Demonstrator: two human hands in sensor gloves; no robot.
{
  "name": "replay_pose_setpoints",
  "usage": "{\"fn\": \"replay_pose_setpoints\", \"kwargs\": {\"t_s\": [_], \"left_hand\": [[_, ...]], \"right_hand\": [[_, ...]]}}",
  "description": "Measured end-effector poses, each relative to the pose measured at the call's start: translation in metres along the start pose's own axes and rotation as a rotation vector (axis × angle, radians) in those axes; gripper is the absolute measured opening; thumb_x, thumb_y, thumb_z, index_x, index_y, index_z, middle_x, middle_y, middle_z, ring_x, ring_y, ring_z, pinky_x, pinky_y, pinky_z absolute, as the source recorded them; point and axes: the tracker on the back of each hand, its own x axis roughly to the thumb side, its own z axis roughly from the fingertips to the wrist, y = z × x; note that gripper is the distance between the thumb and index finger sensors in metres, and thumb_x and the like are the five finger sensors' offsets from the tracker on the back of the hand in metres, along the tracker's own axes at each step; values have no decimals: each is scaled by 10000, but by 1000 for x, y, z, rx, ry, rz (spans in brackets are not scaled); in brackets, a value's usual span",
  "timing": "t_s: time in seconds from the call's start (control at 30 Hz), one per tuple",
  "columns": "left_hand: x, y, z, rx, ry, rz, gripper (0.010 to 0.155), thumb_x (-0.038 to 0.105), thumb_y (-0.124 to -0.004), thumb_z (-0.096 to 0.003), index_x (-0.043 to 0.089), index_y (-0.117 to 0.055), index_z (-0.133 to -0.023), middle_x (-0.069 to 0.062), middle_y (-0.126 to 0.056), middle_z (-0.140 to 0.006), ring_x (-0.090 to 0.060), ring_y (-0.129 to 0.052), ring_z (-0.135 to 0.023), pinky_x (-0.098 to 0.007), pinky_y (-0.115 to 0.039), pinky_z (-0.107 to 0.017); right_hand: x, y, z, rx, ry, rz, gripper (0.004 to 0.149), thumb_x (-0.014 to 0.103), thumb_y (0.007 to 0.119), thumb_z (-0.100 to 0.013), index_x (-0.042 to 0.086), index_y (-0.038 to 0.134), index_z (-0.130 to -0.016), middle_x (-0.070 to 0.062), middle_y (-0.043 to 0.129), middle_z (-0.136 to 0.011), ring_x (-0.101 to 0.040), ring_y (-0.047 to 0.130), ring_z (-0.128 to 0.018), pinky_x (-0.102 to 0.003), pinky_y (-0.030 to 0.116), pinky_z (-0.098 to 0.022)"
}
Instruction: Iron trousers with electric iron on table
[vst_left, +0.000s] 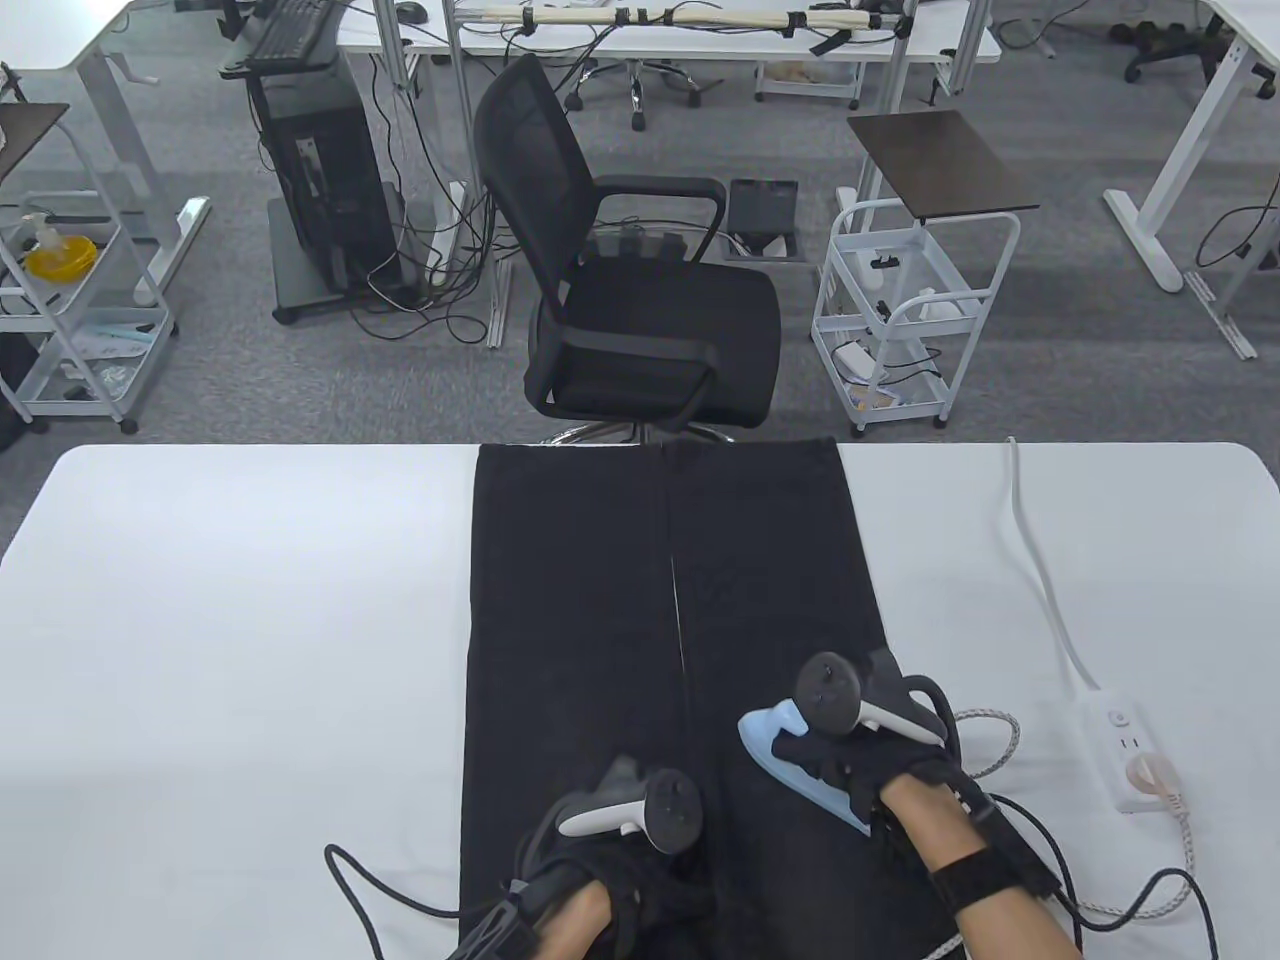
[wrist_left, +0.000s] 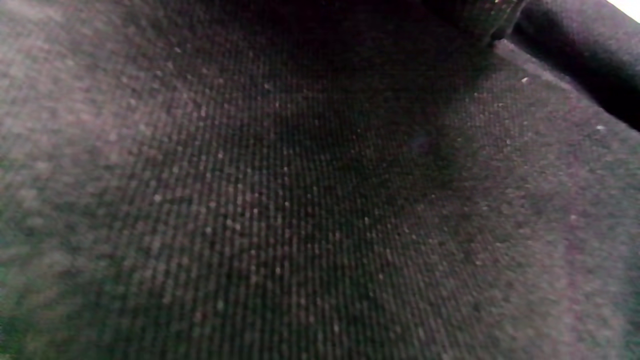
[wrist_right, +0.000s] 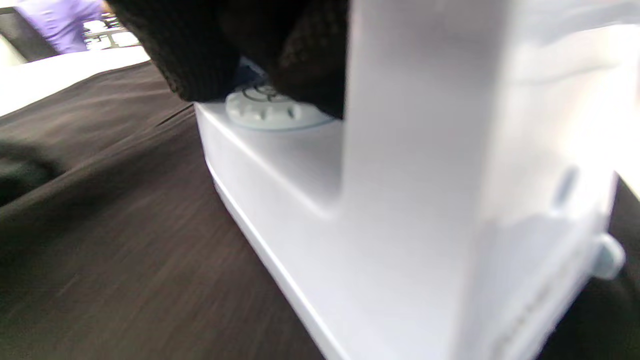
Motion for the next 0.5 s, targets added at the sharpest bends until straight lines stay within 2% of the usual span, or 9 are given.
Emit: {"fn": "replay_pose_setpoints", "kwargs": {"t_s": [0.23, 0.37, 0.5], "left_hand": [[0, 0, 0, -2, 0, -2, 1046, 608, -642, -641, 110, 169, -1076, -261, 309, -1021, -555, 267, -878, -831, -21, -524], [1, 0, -1, -1, -1, -2, 1044, 608, -642, -641, 111, 167, -1077, -259, 307, -1022, -553, 266, -880, -830, -21, -526], [1, 0, -1, 0, -3, -2, 1045, 606, -644, -641, 111, 165, -1078, -259, 306, -1024, -552, 264, -881, -828, -22, -527]], "right_hand": [[-18, -20, -53, -22, 175, -59, 539, 505, 802, -568, 76, 686, -873, 96, 909, -464, -75, 973, -293, -455, 897, -356], [-25, -24, -62, -22, 238, -85, 535, 504, 803, -568, 79, 685, -871, 97, 909, -464, -75, 973, -293, -455, 896, -358], [-24, -22, -56, -19, 264, -101, 531, 504, 800, -571, 81, 683, -869, 96, 906, -462, -73, 968, -290, -453, 892, -365]]}}
